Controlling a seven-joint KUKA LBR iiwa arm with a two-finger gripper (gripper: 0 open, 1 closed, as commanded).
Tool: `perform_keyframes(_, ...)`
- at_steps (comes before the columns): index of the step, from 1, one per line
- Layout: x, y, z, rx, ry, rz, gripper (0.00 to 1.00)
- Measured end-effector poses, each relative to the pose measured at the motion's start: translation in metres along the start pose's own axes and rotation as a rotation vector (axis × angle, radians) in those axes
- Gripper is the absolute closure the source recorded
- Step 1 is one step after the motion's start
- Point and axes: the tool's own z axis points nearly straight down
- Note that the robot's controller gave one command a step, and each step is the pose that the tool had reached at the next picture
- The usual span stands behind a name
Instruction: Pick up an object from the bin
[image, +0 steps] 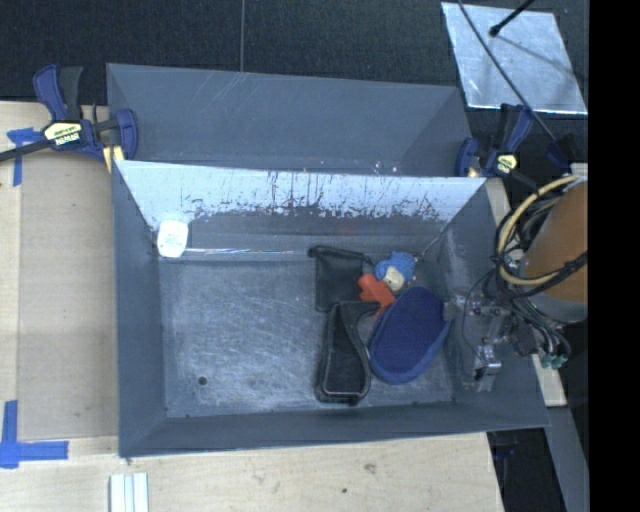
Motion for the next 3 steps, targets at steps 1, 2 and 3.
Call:
perform_keyframes(1,-0.041,0.060,0.064,0.002,-0.003,-0.058,0.00)
perform_keyframes(2,-0.042,0.056,0.058,0.005,-0.007,-0.055,1.00)
perform_keyframes(3,-0.061,0.053,0.059,0.000,0.012,-0.033,1.00)
